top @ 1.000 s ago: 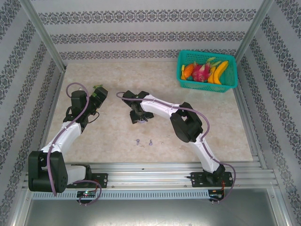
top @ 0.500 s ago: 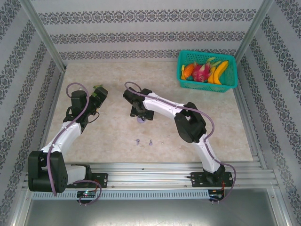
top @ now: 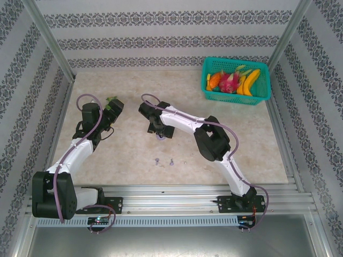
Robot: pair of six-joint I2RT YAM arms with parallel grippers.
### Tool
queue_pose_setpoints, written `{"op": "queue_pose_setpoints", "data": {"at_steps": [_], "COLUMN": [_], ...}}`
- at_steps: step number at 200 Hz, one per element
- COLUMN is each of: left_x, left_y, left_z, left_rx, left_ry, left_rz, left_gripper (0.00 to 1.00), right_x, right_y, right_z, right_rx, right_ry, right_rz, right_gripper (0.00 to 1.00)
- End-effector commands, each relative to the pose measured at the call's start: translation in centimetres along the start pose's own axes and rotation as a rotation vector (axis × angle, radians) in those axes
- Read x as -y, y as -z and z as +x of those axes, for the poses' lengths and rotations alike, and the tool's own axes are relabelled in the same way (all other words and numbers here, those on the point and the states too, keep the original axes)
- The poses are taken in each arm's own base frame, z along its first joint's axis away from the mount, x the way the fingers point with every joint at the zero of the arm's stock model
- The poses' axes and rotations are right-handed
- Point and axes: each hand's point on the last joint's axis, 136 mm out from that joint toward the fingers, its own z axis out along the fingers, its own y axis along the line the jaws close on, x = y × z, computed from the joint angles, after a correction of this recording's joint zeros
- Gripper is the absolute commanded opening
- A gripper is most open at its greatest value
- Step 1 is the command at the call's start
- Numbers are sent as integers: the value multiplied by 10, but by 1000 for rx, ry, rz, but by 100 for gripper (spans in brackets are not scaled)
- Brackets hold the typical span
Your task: Insert the wireless bluetooth earbuds into the charging case
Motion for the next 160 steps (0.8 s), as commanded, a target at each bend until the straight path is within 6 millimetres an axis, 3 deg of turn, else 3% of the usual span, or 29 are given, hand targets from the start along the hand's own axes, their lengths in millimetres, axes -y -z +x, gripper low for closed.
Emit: {"op": "queue_pose_setpoints", "data": {"at_steps": [1,86,160], "left_x": [7,7,5], "left_y": [0,-1,-2], "left_z": [-1,0,0], "left_rx": [10,9,7], "left_ry": [3,4,4], "left_rz": [25,25,22], "left_gripper": [100,100,100], "right_x": [1,3,19], "right_y": [-5,-13,-22], "right_z": [7,19,16], "right_rx": [-7,-13,-7], "right_ry": [53,118,81], "right_rz": [31,57,104], "right_gripper": [72,68,67]}}
